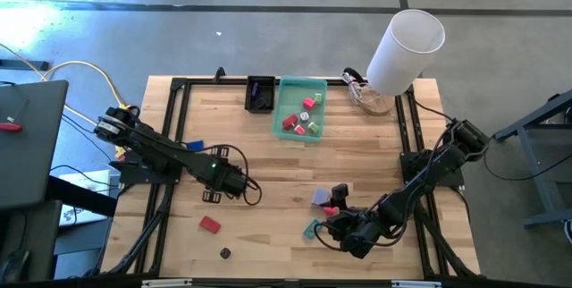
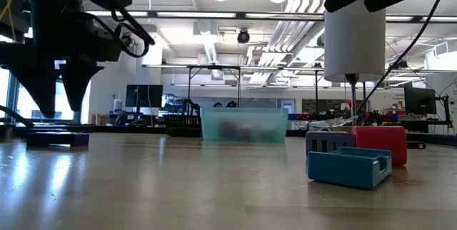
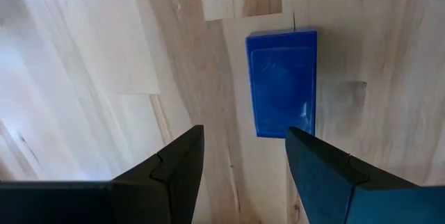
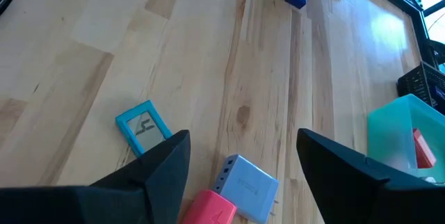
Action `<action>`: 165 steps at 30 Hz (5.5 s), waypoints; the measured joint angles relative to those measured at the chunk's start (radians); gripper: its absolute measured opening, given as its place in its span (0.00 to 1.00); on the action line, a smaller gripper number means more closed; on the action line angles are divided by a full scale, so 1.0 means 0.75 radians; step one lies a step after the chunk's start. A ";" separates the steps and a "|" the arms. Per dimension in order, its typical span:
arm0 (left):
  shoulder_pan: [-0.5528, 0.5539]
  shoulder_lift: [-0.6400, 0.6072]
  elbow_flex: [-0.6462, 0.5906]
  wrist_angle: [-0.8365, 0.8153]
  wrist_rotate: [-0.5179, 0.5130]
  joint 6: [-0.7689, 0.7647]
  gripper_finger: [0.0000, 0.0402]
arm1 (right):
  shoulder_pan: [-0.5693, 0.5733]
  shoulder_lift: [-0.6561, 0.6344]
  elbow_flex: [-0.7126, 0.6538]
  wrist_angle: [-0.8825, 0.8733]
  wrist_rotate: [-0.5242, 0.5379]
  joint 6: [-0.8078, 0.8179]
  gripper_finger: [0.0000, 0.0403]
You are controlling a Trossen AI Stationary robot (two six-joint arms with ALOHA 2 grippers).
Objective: Pick & Place Office items
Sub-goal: Put the purple digital clock into the black bin
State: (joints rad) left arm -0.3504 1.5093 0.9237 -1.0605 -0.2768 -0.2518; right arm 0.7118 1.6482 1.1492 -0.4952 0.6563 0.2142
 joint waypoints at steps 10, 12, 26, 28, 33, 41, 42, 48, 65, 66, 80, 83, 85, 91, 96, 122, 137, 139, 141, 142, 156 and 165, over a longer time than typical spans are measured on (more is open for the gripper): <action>0.002 0.000 -0.021 0.076 0.022 0.011 0.48 | -0.055 0.000 0.000 0.008 -0.091 0.004 0.62; 0.002 0.000 -0.023 0.119 0.030 0.011 0.48 | -0.061 0.000 0.000 0.008 -0.114 0.004 0.62; 0.002 0.000 -0.027 0.167 0.062 0.026 0.48 | -0.063 0.000 0.000 0.008 -0.142 0.004 0.62; 0.002 0.000 -0.038 0.178 0.062 0.025 0.48 | -0.063 0.000 0.000 0.008 -0.142 0.004 0.62; 0.002 0.000 -0.085 0.213 0.063 0.018 0.48 | -0.063 0.000 0.000 0.008 -0.142 0.004 0.62; 0.002 0.000 -0.173 0.299 0.078 0.014 0.48 | -0.063 0.000 0.000 0.010 -0.145 0.004 0.62; 0.002 0.000 -0.183 0.314 0.082 0.014 0.48 | -0.063 -0.001 0.000 0.011 -0.145 0.004 0.62; 0.001 -0.003 -0.206 0.343 0.087 0.011 0.48 | -0.063 0.000 0.000 0.019 -0.145 0.004 0.62; 0.002 -0.002 -0.208 0.363 0.088 0.013 0.48 | -0.063 -0.001 0.000 0.019 -0.145 0.004 0.62; 0.002 -0.002 -0.208 0.363 0.088 0.013 0.48 | -0.063 -0.001 0.000 0.019 -0.145 0.004 0.62; 0.002 -0.004 -0.266 0.394 0.093 -0.076 0.48 | -0.063 0.000 0.000 0.019 -0.145 0.004 0.62; 0.002 -0.004 -0.274 0.401 0.092 -0.076 0.48 | -0.063 0.000 0.000 0.019 -0.145 0.004 0.62; 0.002 -0.003 -0.275 0.405 0.092 -0.078 0.48 | -0.063 0.000 0.000 0.019 -0.145 0.004 0.62; 0.002 -0.003 -0.277 0.421 0.092 -0.136 0.48 | -0.063 0.000 0.000 0.019 -0.142 0.004 0.62; 0.002 -0.002 -0.277 0.422 0.092 -0.191 0.48 | -0.063 0.000 0.000 0.019 -0.144 0.004 0.62; 0.002 -0.007 -0.275 0.434 0.081 -0.317 0.35 | -0.063 -0.001 0.000 0.019 -0.141 0.000 0.62; 0.123 -0.161 -0.259 0.602 0.004 -0.484 0.35 | -0.129 -0.001 0.001 0.018 -0.195 -0.016 0.62; 0.169 -0.159 -0.259 0.675 0.004 -0.474 0.35 | -0.133 0.000 0.001 0.017 -0.217 -0.016 0.62; 0.221 -0.159 -0.259 0.725 0.005 -0.446 0.35 | -0.133 -0.001 0.002 0.010 -0.220 -0.015 0.62; 0.245 -0.160 -0.259 0.754 0.007 -0.434 0.35 | -0.132 -0.001 0.002 0.003 -0.221 -0.015 0.62; 0.438 -0.162 -0.257 1.002 0.017 -0.240 0.35 | -0.131 -0.001 0.002 -0.026 -0.223 0.024 0.62; 0.479 -0.192 -0.255 1.184 0.012 -0.082 0.35 | -0.139 0.000 0.002 -0.016 -0.216 0.002 0.62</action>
State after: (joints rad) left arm 0.0087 1.3655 0.7326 -0.1728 -0.2679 -0.3133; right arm 0.6074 1.6479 1.1507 -0.5073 0.4946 0.2153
